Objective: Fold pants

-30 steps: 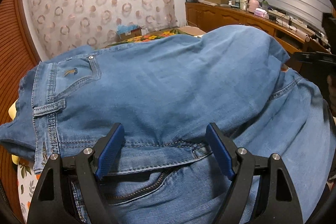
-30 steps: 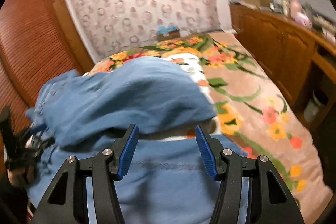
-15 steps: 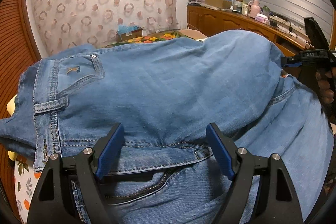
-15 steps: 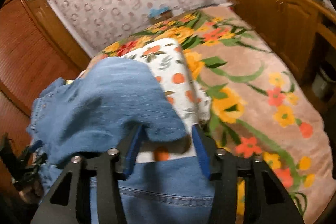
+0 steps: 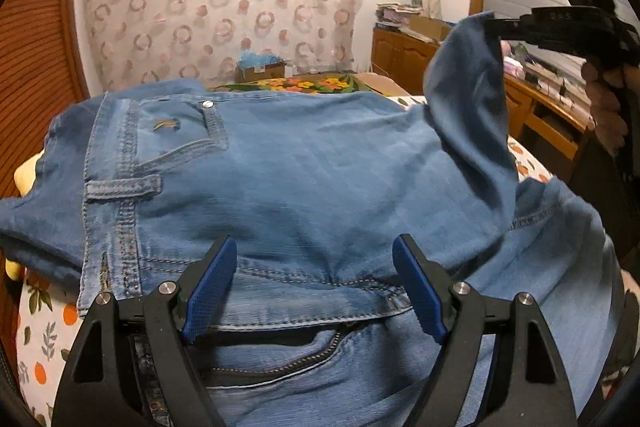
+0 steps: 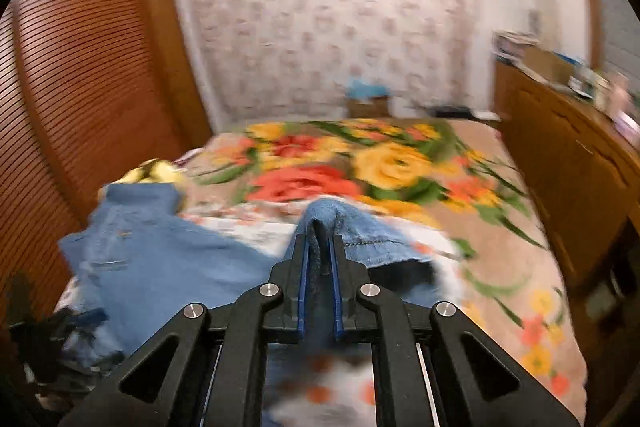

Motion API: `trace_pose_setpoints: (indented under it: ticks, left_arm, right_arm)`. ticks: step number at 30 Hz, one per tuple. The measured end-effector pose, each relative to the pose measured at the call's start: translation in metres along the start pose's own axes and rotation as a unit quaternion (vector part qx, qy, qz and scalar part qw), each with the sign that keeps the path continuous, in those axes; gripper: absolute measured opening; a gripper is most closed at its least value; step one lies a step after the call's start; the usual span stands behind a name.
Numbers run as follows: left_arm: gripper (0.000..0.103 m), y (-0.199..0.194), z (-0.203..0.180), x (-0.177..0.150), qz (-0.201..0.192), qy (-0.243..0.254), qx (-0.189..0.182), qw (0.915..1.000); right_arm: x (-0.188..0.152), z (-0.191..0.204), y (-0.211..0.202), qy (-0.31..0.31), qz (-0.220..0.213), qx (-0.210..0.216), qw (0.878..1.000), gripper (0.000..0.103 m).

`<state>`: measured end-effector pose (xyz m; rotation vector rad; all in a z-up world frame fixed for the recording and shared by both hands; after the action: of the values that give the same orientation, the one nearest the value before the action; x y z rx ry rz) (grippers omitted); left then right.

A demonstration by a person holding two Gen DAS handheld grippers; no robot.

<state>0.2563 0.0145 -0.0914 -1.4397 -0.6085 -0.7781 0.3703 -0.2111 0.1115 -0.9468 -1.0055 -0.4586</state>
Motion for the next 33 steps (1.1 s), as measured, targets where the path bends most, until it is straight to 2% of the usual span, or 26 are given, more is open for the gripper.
trace_pose_setpoints:
  ticks: [3, 5, 8, 10, 11, 17, 26, 29, 33]
  left_arm:
    - [0.081, 0.0, 0.003, 0.0, -0.002, -0.012, -0.002, 0.9999]
    - [0.081, 0.0, 0.003, 0.0, -0.003, -0.015, -0.004, 0.9999]
    - [0.081, -0.001, 0.002, -0.001, -0.004, -0.015, -0.005, 0.9999]
    - [0.081, 0.0, 0.004, -0.001, -0.004, -0.015, -0.006, 0.9999]
    - [0.081, 0.001, 0.004, -0.001, -0.004, -0.015, -0.006, 0.9999]
    - [0.081, 0.0, 0.007, -0.003, -0.005, -0.017, -0.008, 0.9998]
    - [0.081, -0.001, 0.008, -0.003, -0.006, -0.015, -0.009, 0.9998]
    - [0.081, -0.001, 0.007, -0.003, -0.005, -0.014, -0.009, 0.9998]
    - [0.081, -0.001, 0.007, -0.002, -0.005, -0.015, -0.009, 0.9998]
  right_arm:
    - [-0.023, 0.038, 0.022, -0.021, 0.051, 0.047, 0.997, 0.009]
    - [-0.047, 0.051, 0.035, -0.027, 0.088, 0.064, 0.994, 0.009]
    - [-0.082, 0.054, 0.046, -0.027, 0.131, 0.072, 0.988, 0.01]
    - [-0.093, 0.051, 0.048, -0.037, 0.137, 0.07, 0.987, 0.01]
    - [-0.097, 0.048, 0.046, -0.035, 0.14, 0.067, 0.987, 0.013]
    - [-0.1, 0.042, 0.016, 0.002, 0.118, 0.043, 0.992, 0.031]
    - [-0.12, 0.02, -0.044, 0.053, 0.057, 0.01, 0.997, 0.041]
    - [-0.126, 0.004, -0.058, 0.05, 0.047, -0.025, 0.997, 0.047]
    - [-0.128, -0.017, -0.071, 0.037, 0.044, -0.071, 0.996, 0.047]
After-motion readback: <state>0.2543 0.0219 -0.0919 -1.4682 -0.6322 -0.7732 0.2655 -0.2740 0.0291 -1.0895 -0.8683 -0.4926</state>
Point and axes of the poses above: each gripper's, at about its wrist camera, not at the fingertips, and y roughly the way its jaws point, z to its left, x to its top, the point moved 5 cm from there along y, roughly the way its jaws point, and after that the axes turned 9 degrees about x, right-handed, at the moved point
